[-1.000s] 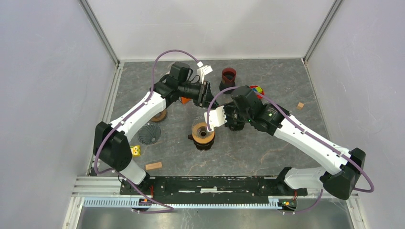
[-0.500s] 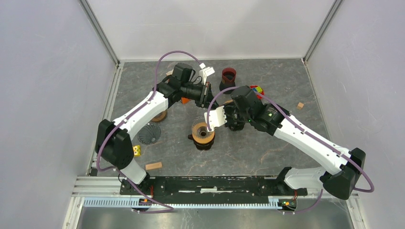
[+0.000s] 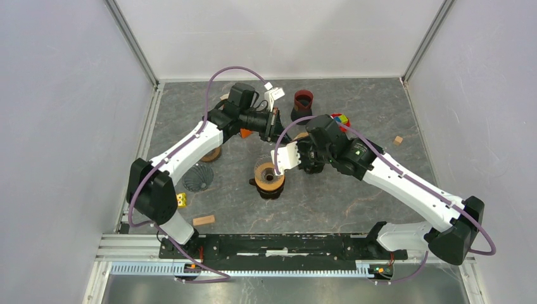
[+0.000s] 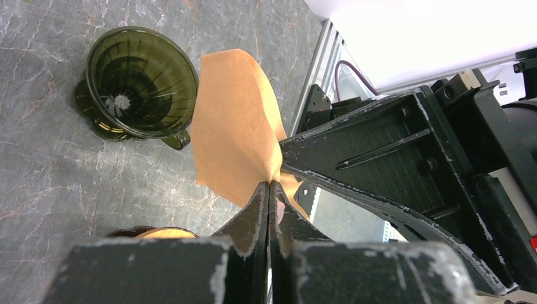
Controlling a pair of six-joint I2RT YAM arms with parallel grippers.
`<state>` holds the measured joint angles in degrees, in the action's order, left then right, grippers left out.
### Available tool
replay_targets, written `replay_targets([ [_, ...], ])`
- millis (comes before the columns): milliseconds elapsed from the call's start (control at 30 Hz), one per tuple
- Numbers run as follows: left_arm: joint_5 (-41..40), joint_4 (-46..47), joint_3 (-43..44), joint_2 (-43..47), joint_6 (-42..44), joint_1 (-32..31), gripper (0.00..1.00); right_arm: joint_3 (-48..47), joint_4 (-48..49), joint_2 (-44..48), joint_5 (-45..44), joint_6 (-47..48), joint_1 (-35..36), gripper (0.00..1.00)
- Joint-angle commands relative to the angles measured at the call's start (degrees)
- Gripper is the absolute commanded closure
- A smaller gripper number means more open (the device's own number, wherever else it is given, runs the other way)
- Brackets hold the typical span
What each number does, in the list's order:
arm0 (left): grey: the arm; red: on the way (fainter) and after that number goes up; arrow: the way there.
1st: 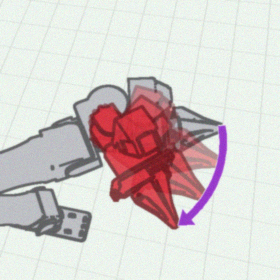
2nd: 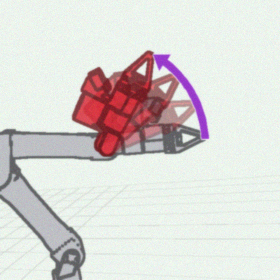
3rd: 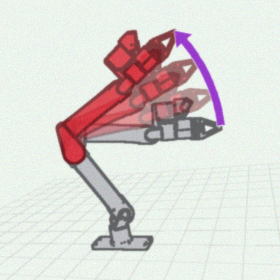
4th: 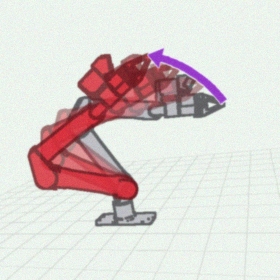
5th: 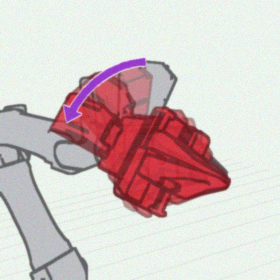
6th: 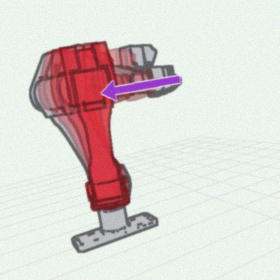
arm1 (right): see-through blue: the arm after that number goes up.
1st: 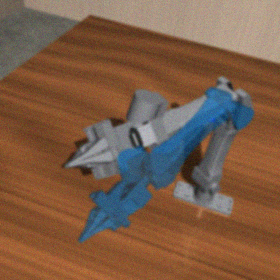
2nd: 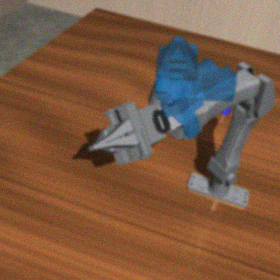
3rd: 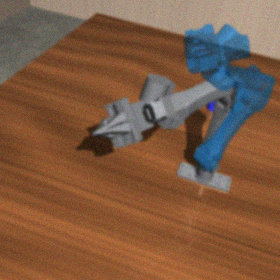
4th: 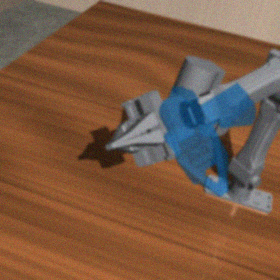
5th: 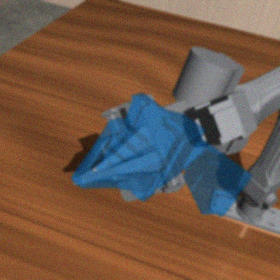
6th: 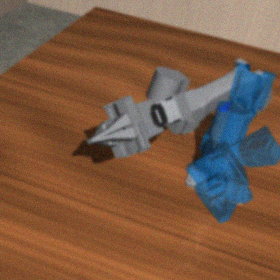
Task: Place the coffee filter in the dripper
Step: Pick up the coffee filter from the coffee filter holder.
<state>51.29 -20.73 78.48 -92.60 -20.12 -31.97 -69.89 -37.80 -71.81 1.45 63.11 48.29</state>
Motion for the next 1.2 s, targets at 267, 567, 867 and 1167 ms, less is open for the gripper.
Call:
replay_targets([
  [267, 3.0, 7.4, -1.6, 2.0, -3.7, 1.9, 0.98, 0.8, 0.0, 1.8, -0.6, 0.8, 0.2, 1.00],
  [567, 1.9, 7.8, -2.3, 2.4, -3.3, 2.9, 0.98, 0.8, -1.2, 2.1, 0.7, 0.9, 0.2, 1.00],
  [867, 0.2, 8.3, -2.0, 2.8, -1.7, 3.0, 0.98, 0.3, -4.1, 1.3, 2.3, 1.6, 0.3, 1.00],
  [1167, -0.5, 8.9, -2.5, 3.5, -0.9, 3.0, 0.98, -0.3, -5.5, 0.3, 4.4, 1.2, 0.2, 0.90],
])
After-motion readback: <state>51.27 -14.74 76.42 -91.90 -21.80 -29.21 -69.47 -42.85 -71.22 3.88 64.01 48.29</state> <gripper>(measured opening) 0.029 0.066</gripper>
